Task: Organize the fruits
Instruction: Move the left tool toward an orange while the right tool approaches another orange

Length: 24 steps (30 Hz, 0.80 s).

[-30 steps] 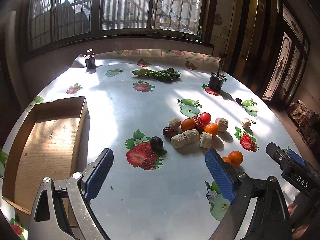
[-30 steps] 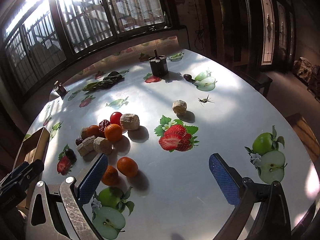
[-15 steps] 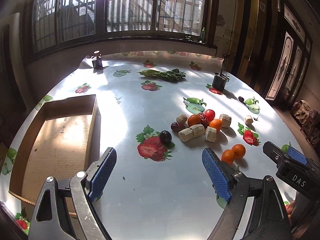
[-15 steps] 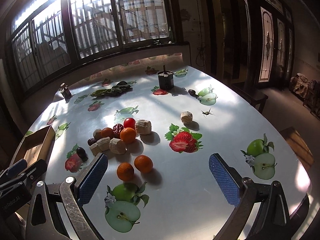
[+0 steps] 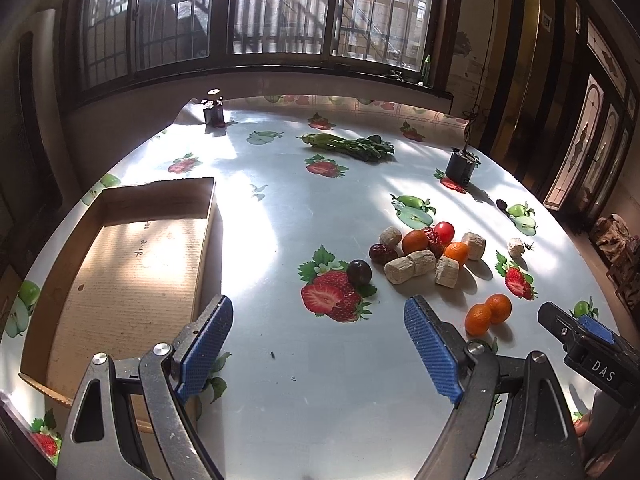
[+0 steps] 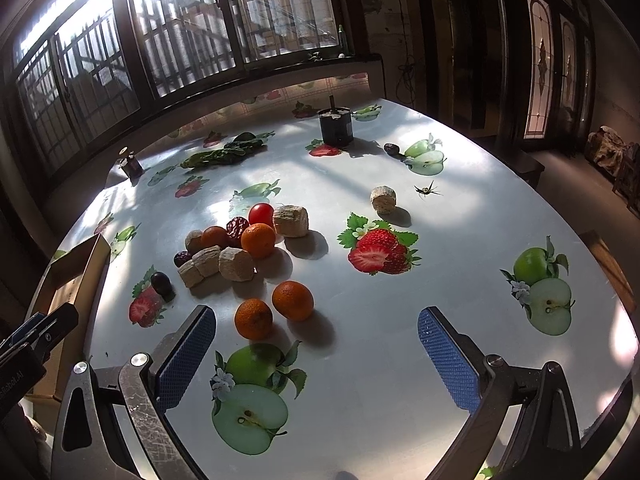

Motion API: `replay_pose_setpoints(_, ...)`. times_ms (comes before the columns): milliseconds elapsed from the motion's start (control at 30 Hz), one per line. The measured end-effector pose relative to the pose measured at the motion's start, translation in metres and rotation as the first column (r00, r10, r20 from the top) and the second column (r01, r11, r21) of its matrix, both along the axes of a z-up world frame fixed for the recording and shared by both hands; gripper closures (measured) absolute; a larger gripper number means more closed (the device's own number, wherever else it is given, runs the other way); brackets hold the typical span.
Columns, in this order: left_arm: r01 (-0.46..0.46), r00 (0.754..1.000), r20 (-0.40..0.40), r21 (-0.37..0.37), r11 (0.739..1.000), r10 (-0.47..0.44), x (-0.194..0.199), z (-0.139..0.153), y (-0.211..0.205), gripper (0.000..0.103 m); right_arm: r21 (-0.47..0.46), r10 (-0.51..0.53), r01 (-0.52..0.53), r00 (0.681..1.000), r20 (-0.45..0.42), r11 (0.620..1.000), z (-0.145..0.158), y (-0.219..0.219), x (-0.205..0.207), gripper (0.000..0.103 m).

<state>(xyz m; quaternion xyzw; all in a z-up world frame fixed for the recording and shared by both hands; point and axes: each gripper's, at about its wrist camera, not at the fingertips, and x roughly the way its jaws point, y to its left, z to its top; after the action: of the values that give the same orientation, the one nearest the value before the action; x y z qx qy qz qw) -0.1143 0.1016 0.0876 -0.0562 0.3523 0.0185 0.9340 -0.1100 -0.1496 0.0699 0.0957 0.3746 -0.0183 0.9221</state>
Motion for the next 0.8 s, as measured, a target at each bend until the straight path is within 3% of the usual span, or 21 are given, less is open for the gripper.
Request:
replay_pose_setpoints(200,-0.055,0.998,-0.003,-0.012,0.998,0.055,0.006,0.003,0.028,0.016,-0.012,-0.017,0.017,0.999,-0.032,1.000,-0.002,-0.020,0.004,0.001)
replay_pose_setpoints(367,-0.057,0.998,-0.028,-0.031,0.998,0.056,0.014,-0.002,0.034,0.016,-0.005,0.066,-0.067,0.996,-0.065,0.998,-0.007,-0.012,0.011,0.001)
replay_pose_setpoints(467,-0.018,0.999,-0.045,-0.041,0.999,0.016,0.016,-0.006,0.028,0.016,0.004,0.128,-0.128,0.988,-0.086,0.992,-0.010,-0.003,0.018,0.008)
replay_pose_setpoints(600,0.035,0.998,-0.058,-0.045,0.998,-0.038,0.019,-0.012,0.012,0.016,0.040,0.198,-0.194,0.971,-0.131,0.980,-0.012,0.000,0.033,0.026)
replay_pose_setpoints(667,0.076,0.995,-0.063,-0.052,0.996,-0.079,0.021,-0.014,0.002,0.016,0.054,0.211,-0.205,0.968,-0.137,0.977,-0.013,-0.001,0.042,0.028)
replay_pose_setpoints(733,0.115,0.990,-0.070,-0.047,0.992,-0.119,0.022,-0.016,-0.010,0.016,0.076,0.214,-0.204,0.965,-0.150,0.976,-0.015,-0.002,0.053,0.037)
replay_pose_setpoints(800,0.153,0.985,-0.072,-0.038,0.988,-0.155,0.021,-0.017,-0.022,0.016,0.104,0.218,-0.203,0.963,-0.160,0.974,-0.018,-0.003,0.063,0.037)
